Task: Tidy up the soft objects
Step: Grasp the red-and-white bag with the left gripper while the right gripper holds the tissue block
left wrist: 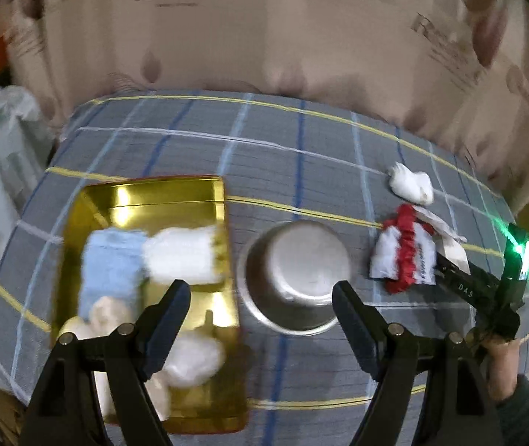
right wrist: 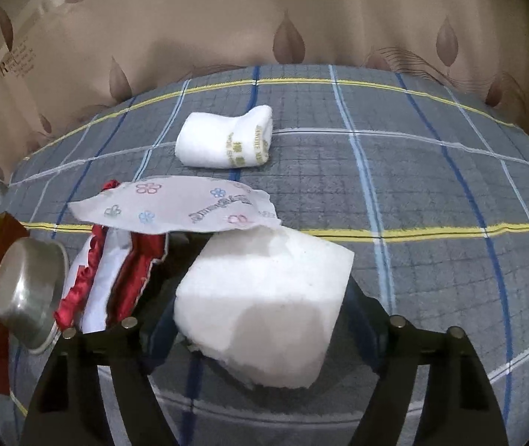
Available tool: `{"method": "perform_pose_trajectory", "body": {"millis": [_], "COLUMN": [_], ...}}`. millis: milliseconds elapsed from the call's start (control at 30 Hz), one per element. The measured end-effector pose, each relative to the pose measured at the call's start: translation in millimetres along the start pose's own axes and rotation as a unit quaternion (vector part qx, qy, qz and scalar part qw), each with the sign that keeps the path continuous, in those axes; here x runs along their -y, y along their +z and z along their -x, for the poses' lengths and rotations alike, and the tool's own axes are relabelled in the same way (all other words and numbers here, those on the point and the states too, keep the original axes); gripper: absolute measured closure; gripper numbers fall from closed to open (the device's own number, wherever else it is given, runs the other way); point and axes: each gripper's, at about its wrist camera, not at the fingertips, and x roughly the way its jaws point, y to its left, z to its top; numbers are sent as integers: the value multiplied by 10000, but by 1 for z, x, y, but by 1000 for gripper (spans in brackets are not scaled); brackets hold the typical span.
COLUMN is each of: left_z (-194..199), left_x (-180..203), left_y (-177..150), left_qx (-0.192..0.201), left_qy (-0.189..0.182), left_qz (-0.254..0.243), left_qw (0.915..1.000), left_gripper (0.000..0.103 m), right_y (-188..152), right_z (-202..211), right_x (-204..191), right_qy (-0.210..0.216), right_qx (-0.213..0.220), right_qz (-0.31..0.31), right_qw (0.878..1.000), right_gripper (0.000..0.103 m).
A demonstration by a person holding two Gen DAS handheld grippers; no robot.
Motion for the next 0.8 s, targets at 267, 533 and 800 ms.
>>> {"method": "perform_pose_trajectory", "body": {"millis": [267, 533, 800], "left_z": [-26, -59, -88], "left_x": [80, 147, 188], "left_y": [2, 0, -8], "left_qx": [-21, -194, -421], "left_qy": [-291, -288, -184], "left_qz": [-636, -1145, -1551], "left_qw": [9976, 9928, 9868], "left_gripper": [22, 22, 22], "right_y": [-18, -55, -63], "right_z": [33, 61, 53], "right_x": [35, 84, 105], "right_qy": [-134, -791, -634], "right_qx": [182, 282, 198], "right_qz": [30, 218, -144], "right_qw": [9997, 9962, 9977], "right_gripper": [29, 29, 28]}}
